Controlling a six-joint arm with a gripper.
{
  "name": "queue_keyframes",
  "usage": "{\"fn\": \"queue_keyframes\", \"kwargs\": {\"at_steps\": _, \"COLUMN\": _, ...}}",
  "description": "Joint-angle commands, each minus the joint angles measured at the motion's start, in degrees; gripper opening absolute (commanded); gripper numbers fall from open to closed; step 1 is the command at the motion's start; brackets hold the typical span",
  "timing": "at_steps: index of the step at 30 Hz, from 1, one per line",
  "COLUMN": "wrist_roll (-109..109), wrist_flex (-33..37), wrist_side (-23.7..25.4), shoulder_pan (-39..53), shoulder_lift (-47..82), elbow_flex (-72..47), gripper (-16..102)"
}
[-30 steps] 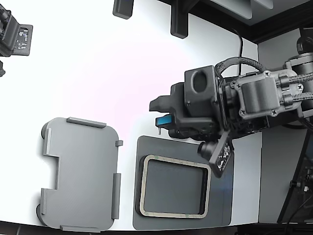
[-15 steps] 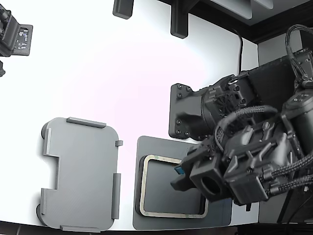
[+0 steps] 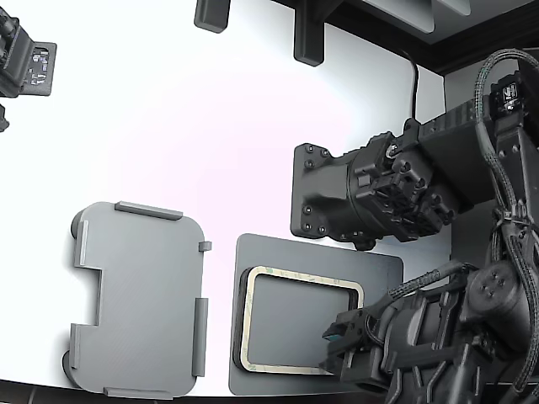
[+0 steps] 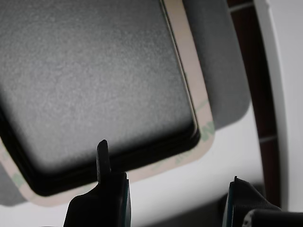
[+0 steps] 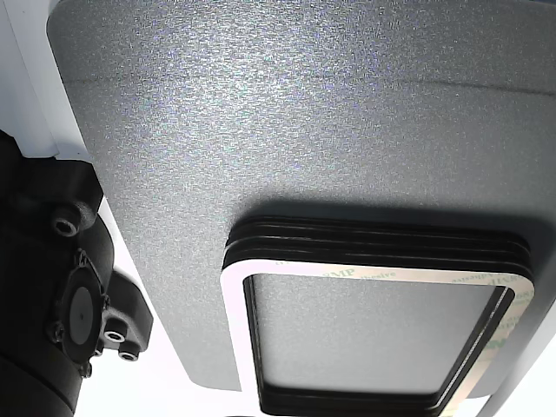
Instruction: Grab top frame and put it into gray box.
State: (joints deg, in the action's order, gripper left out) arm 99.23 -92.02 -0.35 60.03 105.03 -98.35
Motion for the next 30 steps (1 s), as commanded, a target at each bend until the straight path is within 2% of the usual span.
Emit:
{"fn": "queue_keyframes", "kwargs": {"at_steps": 1, "wrist_roll": -0.18, "wrist_flex": -0.53, "wrist_side": 0.09, "shoulder_pan": 1.32, "shoulder_lift": -0.97, "elbow_flex": 2.29, "gripper": 84}}
{"fn": "queue_keyframes", "kwargs": {"at_steps": 3, "wrist_roll": -0.18, "wrist_flex": -1.23, "wrist_side": 0.26, "shoulder_pan": 2.55, "shoulder_lift": -2.72, "elbow_flex": 2.9, "gripper": 92}}
{"fn": "queue_keyframes", "kwargs": {"at_steps": 7, "wrist_roll": -0.44, "wrist_flex": -1.67, "wrist_side": 1.14, "shoulder_pan": 5.63, "shoulder_lift": -4.92, "elbow_flex": 2.72, "gripper": 95}}
{"fn": "queue_keyframes", "kwargs": {"at_steps": 9, "wrist_roll": -1.05, "wrist_flex": -2.72, "wrist_side": 1.85, "shoulder_pan": 7.21, "shoulder_lift": -6.15, "elbow_flex": 3.6, "gripper": 99}}
{"fn": "queue_keyframes", "kwargs": {"at_steps": 17, "wrist_roll": -4.04, "wrist_flex": -2.46, "wrist_side": 3.16, "shoulder_pan": 14.41, "shoulder_lift": -10.9, "elbow_flex": 5.71, "gripper": 88}}
{"fn": "queue_keyframes", "kwargs": {"at_steps": 30, "wrist_roll": -5.89, "wrist_flex": -1.14, "wrist_side": 3.96, "shoulder_pan": 19.69, "shoulder_lift": -19.07, "elbow_flex": 10.55, "gripper": 81}}
